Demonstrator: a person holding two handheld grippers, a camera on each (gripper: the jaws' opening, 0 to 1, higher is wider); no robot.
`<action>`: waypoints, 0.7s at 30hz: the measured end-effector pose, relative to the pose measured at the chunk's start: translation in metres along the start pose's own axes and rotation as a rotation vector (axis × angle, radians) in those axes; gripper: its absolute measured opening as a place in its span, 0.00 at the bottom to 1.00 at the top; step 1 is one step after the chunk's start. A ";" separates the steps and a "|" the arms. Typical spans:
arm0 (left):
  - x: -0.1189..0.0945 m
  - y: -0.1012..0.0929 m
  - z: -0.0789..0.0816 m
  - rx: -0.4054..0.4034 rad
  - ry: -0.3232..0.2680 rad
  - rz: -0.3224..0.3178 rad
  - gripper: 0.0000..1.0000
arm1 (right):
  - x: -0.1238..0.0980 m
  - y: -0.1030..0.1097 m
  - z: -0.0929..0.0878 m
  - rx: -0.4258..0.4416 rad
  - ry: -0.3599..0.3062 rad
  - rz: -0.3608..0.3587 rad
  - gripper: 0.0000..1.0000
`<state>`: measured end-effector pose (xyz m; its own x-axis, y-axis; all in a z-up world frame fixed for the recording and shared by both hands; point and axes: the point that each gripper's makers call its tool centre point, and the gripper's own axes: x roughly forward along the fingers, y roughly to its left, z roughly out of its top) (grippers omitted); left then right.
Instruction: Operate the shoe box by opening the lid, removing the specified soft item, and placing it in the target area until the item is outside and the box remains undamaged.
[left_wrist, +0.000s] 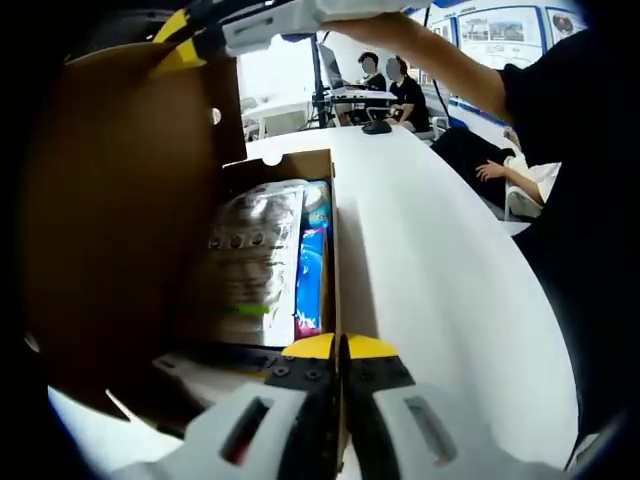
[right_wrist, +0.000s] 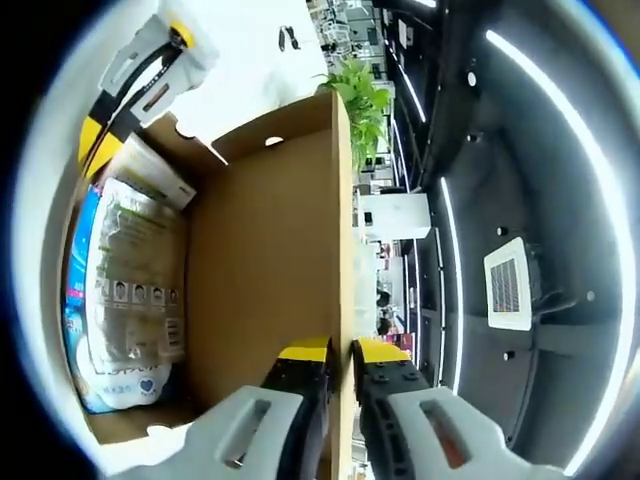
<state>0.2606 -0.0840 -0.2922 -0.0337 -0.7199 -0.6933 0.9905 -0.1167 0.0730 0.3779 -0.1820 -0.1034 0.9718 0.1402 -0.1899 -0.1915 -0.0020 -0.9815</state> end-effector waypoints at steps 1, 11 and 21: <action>0.000 0.000 0.000 0.003 -0.002 -0.001 0.01 | 0.002 0.000 0.000 0.001 0.002 0.013 0.06; 0.000 -0.001 0.000 0.010 -0.002 0.003 0.01 | 0.008 -0.001 -0.002 0.006 0.004 0.089 0.07; 0.000 -0.001 0.001 0.014 -0.004 0.002 0.01 | 0.017 -0.004 -0.004 0.049 -0.018 0.168 0.07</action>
<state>0.2596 -0.0845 -0.2921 -0.0325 -0.7231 -0.6900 0.9886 -0.1246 0.0840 0.3959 -0.1836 -0.1028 0.9230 0.1599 -0.3500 -0.3577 0.0217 -0.9336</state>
